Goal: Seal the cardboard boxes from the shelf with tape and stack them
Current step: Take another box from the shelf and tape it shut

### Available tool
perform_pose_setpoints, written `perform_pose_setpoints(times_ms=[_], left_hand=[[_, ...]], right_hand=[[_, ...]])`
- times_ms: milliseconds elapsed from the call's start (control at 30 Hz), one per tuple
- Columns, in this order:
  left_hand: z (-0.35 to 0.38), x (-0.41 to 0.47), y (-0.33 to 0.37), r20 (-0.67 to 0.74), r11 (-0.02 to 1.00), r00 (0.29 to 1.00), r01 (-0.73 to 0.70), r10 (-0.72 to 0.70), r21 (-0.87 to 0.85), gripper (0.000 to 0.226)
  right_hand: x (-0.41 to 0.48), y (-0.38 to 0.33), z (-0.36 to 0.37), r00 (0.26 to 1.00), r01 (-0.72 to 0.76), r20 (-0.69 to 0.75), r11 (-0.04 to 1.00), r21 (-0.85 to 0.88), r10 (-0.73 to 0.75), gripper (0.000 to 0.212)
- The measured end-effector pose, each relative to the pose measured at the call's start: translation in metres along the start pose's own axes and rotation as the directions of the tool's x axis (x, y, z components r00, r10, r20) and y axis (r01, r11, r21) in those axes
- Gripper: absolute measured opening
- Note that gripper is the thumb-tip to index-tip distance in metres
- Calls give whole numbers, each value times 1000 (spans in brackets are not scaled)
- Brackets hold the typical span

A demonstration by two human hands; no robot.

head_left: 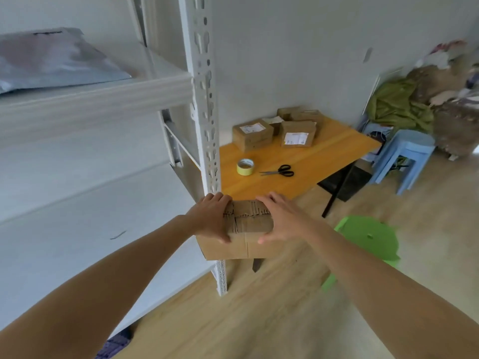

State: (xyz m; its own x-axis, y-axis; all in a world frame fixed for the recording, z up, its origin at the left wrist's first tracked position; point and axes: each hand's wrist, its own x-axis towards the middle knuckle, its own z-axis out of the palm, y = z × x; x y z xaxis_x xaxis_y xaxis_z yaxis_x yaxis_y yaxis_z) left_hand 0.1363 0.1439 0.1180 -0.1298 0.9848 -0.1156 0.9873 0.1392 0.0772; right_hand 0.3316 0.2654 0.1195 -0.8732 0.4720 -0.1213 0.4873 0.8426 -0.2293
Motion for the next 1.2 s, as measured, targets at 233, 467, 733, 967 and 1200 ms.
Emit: perform_pose_setpoints(times_ms=[233, 467, 733, 967, 1200], left_hand=[[6, 81, 76, -13, 997, 999, 48, -49, -59, 109], [11, 161, 99, -61, 991, 993, 99, -105, -88, 110], [14, 285, 64, -60, 986, 990, 122, -130, -114, 111], [10, 390, 23, -50, 979, 986, 151, -159, -135, 112], [17, 453, 1, -41, 948, 968, 231, -246, -219, 109]], right_hand=[[-3, 110, -24, 999, 31, 34, 999, -36, -30, 113], [32, 191, -38, 999, 51, 5, 996, -67, -51, 114], [132, 265, -56, 999, 39, 13, 993, -111, -38, 113], [228, 320, -73, 1000, 15, 22, 990, -137, -12, 112], [297, 363, -75, 999, 47, 9, 993, -111, -46, 113]])
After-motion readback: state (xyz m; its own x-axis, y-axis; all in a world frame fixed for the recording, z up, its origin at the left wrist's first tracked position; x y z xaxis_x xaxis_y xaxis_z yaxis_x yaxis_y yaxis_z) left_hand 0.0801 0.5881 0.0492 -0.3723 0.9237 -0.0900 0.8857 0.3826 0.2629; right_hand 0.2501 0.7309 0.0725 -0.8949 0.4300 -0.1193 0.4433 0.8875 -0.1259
